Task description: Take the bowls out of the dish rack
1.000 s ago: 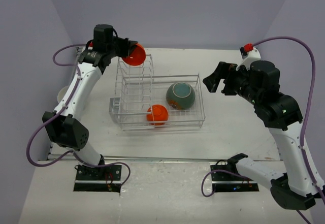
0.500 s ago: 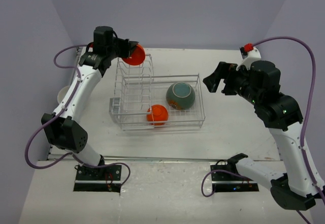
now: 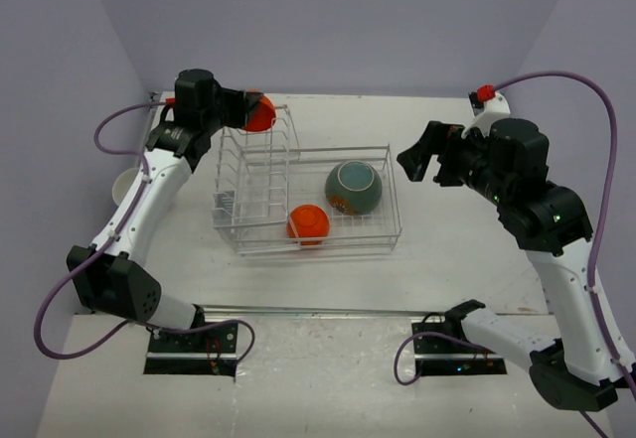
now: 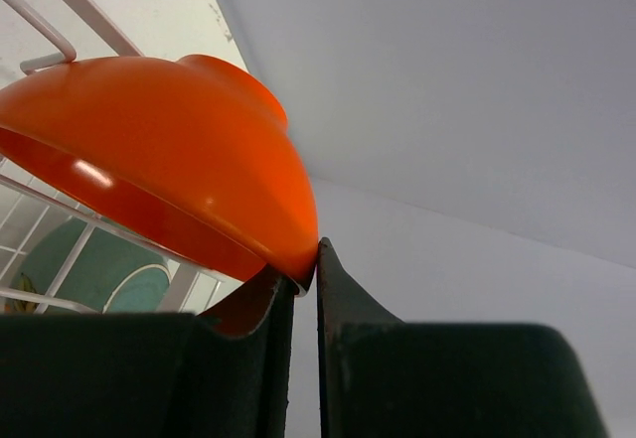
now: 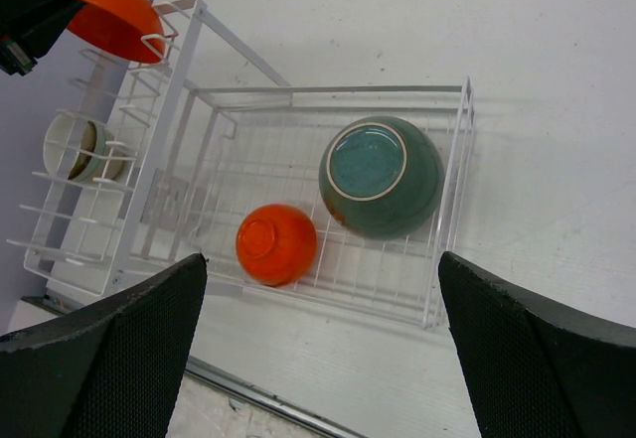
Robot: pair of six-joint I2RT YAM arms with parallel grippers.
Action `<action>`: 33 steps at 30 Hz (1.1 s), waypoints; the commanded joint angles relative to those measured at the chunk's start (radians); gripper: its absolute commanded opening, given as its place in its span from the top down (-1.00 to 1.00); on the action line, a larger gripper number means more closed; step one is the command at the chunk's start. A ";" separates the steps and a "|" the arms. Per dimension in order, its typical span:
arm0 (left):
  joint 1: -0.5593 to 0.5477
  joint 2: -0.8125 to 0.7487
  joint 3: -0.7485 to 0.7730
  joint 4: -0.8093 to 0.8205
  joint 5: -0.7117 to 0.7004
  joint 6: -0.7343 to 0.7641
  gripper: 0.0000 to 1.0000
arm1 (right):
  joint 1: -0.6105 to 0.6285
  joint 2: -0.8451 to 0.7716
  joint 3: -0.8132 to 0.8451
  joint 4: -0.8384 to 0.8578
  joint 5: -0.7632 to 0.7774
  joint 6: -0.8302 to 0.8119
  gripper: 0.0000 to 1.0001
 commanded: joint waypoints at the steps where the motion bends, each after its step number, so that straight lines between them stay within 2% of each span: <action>1: 0.006 -0.063 -0.034 0.000 -0.026 0.035 1.00 | 0.006 -0.003 0.018 0.014 -0.004 -0.027 -0.98; 9: -0.014 -0.052 -0.033 0.050 -0.021 0.033 1.00 | 0.006 -0.007 0.026 0.004 -0.013 -0.028 -0.98; 21: -0.069 0.068 0.099 0.100 -0.003 0.097 1.00 | 0.006 -0.006 0.001 0.017 -0.033 -0.030 -0.98; 27: -0.097 0.106 0.151 0.093 -0.004 0.108 1.00 | 0.006 0.026 -0.019 0.065 -0.194 -0.002 -0.96; 33: -0.111 0.115 0.171 0.087 -0.007 0.105 1.00 | 0.004 0.075 0.000 0.070 -0.243 -0.007 -0.81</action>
